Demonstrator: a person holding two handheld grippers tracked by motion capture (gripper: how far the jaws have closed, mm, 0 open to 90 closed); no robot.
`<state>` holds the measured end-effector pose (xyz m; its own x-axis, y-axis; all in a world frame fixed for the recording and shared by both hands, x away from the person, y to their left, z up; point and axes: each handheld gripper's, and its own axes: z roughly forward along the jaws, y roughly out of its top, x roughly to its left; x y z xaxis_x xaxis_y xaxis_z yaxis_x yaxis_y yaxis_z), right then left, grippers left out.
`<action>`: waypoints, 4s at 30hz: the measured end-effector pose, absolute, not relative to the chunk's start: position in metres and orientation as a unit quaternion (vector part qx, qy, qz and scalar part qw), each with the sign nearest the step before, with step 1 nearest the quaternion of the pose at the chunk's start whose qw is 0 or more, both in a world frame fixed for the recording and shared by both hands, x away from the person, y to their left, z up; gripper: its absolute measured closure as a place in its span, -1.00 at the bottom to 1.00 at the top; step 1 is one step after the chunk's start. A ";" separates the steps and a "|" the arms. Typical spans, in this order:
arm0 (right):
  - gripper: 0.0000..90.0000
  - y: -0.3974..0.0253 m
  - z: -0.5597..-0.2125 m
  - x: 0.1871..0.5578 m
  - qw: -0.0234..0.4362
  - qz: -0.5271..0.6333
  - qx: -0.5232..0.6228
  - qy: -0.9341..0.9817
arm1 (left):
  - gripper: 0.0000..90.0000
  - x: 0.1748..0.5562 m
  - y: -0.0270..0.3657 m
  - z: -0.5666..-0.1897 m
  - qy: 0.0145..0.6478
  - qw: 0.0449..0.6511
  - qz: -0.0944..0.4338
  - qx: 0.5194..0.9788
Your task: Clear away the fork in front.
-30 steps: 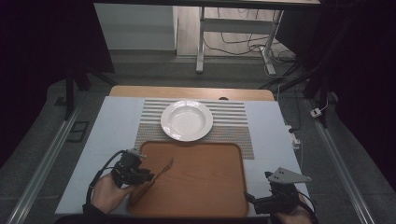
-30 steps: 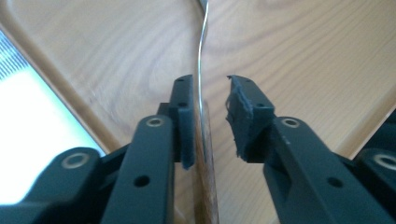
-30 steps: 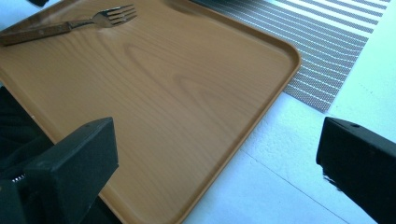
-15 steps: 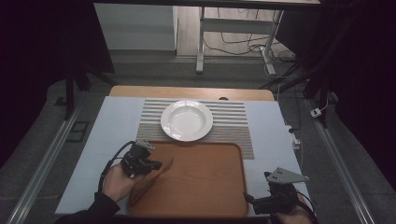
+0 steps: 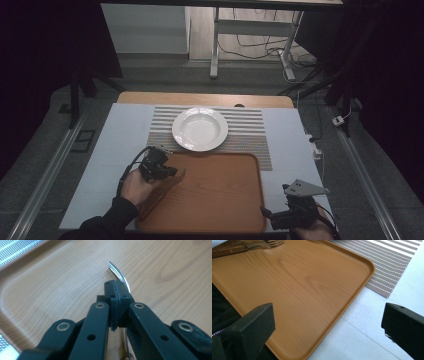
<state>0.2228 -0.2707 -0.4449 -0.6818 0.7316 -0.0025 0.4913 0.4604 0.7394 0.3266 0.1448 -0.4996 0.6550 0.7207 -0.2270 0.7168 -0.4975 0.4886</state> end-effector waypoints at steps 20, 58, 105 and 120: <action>-1.00 -0.271 -0.445 0.224 0.157 0.372 0.367 0.838 | 0.97 0.294 0.105 -0.500 0.343 0.279 -0.031 0.896; -1.00 -0.271 -0.445 0.225 0.156 0.371 0.368 0.839 | 0.97 0.319 0.168 -0.514 0.450 0.236 -0.003 0.861; -1.00 -0.274 -0.445 0.227 0.146 0.378 0.377 0.833 | -0.96 0.231 0.223 -0.465 0.411 0.408 0.037 0.814; -1.00 -0.276 -0.445 0.228 0.138 0.384 0.383 0.829 | -1.00 0.200 0.254 -0.471 0.430 0.436 0.043 0.789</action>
